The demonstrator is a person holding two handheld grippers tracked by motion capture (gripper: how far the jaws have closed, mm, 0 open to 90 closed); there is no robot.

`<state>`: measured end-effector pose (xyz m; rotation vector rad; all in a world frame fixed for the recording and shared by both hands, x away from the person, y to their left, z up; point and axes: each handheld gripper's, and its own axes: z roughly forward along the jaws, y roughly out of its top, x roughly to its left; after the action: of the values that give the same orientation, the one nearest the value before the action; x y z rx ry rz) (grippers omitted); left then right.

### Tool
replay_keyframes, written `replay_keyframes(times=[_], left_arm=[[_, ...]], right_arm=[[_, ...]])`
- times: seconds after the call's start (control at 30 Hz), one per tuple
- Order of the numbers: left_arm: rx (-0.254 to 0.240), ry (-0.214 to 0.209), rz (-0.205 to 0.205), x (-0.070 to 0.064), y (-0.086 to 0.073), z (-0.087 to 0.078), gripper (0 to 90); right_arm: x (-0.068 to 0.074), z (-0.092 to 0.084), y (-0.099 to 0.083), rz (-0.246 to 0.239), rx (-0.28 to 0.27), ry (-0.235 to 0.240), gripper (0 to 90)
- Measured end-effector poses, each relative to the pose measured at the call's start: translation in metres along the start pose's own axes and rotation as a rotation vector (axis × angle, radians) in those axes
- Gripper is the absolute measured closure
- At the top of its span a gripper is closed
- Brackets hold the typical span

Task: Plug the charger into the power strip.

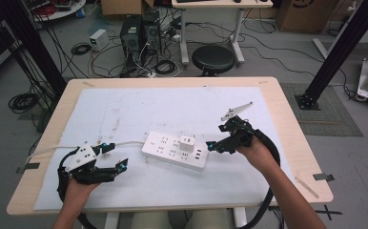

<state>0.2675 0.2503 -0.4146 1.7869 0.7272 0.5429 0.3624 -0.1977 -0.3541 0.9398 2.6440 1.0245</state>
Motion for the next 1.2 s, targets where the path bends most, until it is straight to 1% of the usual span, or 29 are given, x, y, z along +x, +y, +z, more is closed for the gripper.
replay_keyframes(times=[0.03,0.07,0.1,0.17,0.23,0.3,0.33,0.37,0.57,0.7,0.73,0.77,0.93,1.07,1.13,1.17,1.2], left_arm=[[0.001,0.001,-0.001,0.000,0.000,0.000,24.5],[0.001,0.000,0.000,0.000,0.000,-0.001,24.5],[-0.001,0.000,-0.002,0.000,0.000,-0.001,24.6],[-0.008,0.002,-0.004,0.000,0.001,-0.002,24.6],[-0.008,0.004,-0.003,0.001,0.001,-0.002,24.6],[-0.008,0.006,-0.001,0.001,0.002,-0.003,24.6],[-0.011,0.006,-0.001,0.001,0.003,-0.003,24.6],[-0.015,0.007,-0.005,0.001,0.003,-0.003,24.6],[-0.022,0.005,0.000,0.001,0.007,-0.003,24.6],[-0.034,0.005,-0.001,0.001,0.011,-0.002,24.6],[-0.034,0.005,-0.001,0.001,0.011,-0.002,24.6],[-0.037,0.004,-0.001,0.001,0.012,-0.002,24.6],[-0.051,0.003,-0.007,0.001,0.014,-0.002,24.6],[-0.057,0.003,-0.010,0.000,0.015,-0.002,24.6],[-0.058,0.002,-0.010,0.000,0.015,-0.002,24.6],[-0.058,0.001,-0.010,0.000,0.015,-0.002,24.6],[-0.057,0.001,-0.010,0.000,0.015,-0.002,24.6]], right_arm=[[0.000,-0.002,-0.003,0.003,-0.007,-0.016,12.5],[0.000,-0.002,-0.003,0.003,-0.007,-0.016,12.5],[0.000,-0.004,-0.006,0.005,-0.014,-0.033,12.5],[-0.001,-0.010,-0.012,0.012,-0.044,-0.058,12.5],[-0.003,-0.016,-0.018,0.022,-0.071,-0.073,12.5],[-0.004,-0.021,-0.023,0.041,-0.091,-0.080,12.5],[-0.004,-0.025,-0.029,0.049,-0.111,-0.087,12.5],[-0.004,-0.025,-0.029,0.049,-0.111,-0.087,12.5],[-0.005,-0.036,-0.047,0.055,-0.167,-0.101,12.5],[-0.006,-0.040,-0.058,0.059,-0.181,-0.102,12.5],[-0.006,-0.040,-0.058,0.059,-0.181,-0.102,12.5],[-0.006,-0.040,-0.061,0.069,-0.180,-0.104,12.5],[-0.006,-0.045,-0.074,0.087,-0.205,-0.123,12.5],[-0.006,-0.050,-0.080,0.090,-0.225,-0.134,12.5],[-0.006,-0.051,-0.082,0.101,-0.231,-0.137,12.5],[-0.007,-0.052,-0.083,0.094,-0.238,-0.137,12.5],[-0.006,-0.052,-0.084,0.099,-0.239,-0.140,12.5]])
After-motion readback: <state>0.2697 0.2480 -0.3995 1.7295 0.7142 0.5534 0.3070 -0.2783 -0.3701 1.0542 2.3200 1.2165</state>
